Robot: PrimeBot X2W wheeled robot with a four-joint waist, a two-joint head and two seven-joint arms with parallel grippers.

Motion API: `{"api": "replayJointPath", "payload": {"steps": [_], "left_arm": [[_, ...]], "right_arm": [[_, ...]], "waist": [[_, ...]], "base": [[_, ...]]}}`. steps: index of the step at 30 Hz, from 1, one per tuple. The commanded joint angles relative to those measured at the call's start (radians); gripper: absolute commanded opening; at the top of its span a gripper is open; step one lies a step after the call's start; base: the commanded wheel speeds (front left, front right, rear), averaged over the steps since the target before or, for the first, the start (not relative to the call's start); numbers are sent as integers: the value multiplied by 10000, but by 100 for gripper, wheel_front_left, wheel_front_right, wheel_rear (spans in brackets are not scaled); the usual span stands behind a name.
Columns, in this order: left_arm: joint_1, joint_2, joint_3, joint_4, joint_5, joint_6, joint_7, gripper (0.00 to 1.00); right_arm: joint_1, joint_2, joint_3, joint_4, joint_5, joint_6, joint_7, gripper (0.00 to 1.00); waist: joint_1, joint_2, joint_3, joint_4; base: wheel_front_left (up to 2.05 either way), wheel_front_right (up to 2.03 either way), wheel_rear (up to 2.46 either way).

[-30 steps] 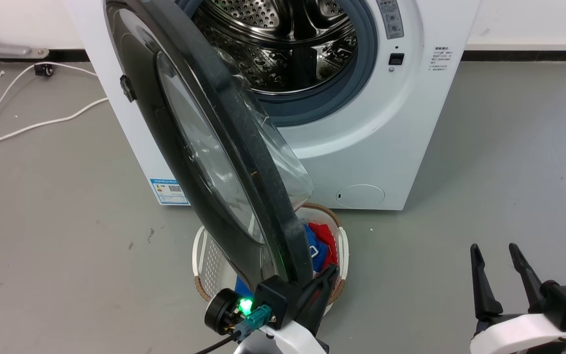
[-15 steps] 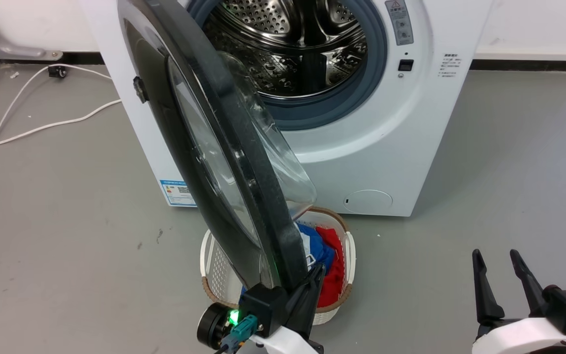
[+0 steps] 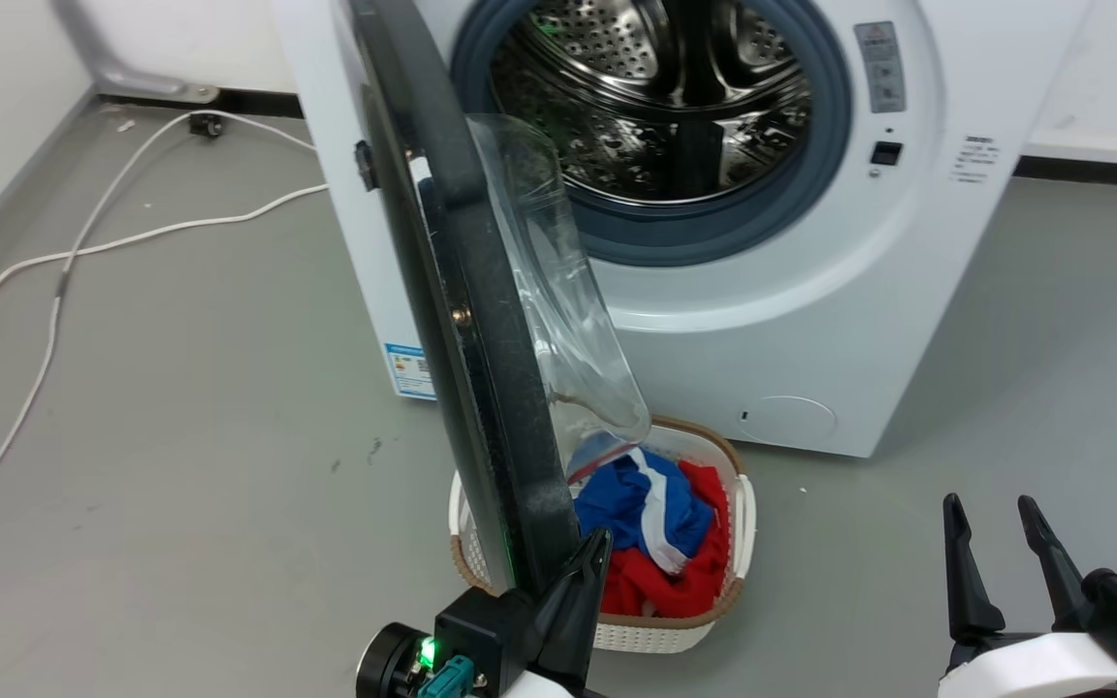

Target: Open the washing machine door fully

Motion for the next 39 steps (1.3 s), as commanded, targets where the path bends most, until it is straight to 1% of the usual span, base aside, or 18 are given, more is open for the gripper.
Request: {"api": "replayJointPath", "payload": {"steps": [1,12,18,20,24,29,33,39], "left_arm": [[124,68,106,-95,36,157,6,0],[173,202,469,-357,-121,445,-172,0],[313,155,943,-346,-484,599,-647,0],[289,248,1150,-218,-644,535,-754,0],[100,492,1717,100,-968,472,-957,0],[-195,914,2632,443,-1370,456,-1250,0],[-485,1254,3429,732,-1674,472,-1464,0],[-813,1895,4654,1336,-2005,649,-1644,0]], "right_arm": [[128,32,-10,-86,14,-2,-62,100],[118,32,-127,-331,29,-2,63,100],[31,29,-205,-472,45,-2,121,100],[23,29,-178,-518,84,-2,146,100],[1,29,-101,-598,38,-2,225,100],[-4,28,-54,-809,-23,-2,359,100],[-86,29,4,-964,-131,-2,518,100],[-186,28,-90,-1060,-165,-2,597,100]], "waist": [[0,0,-42,282],[0,0,-43,1722],[0,0,24,2238],[0,0,52,2329],[0,0,110,2356],[0,0,367,2170],[0,0,656,1918],[0,0,1014,1451]], "base": [[0,0,0],[0,0,0],[0,0,0],[0,0,0],[0,0,0],[0,0,0],[0,0,0],[0,0,0]]}}
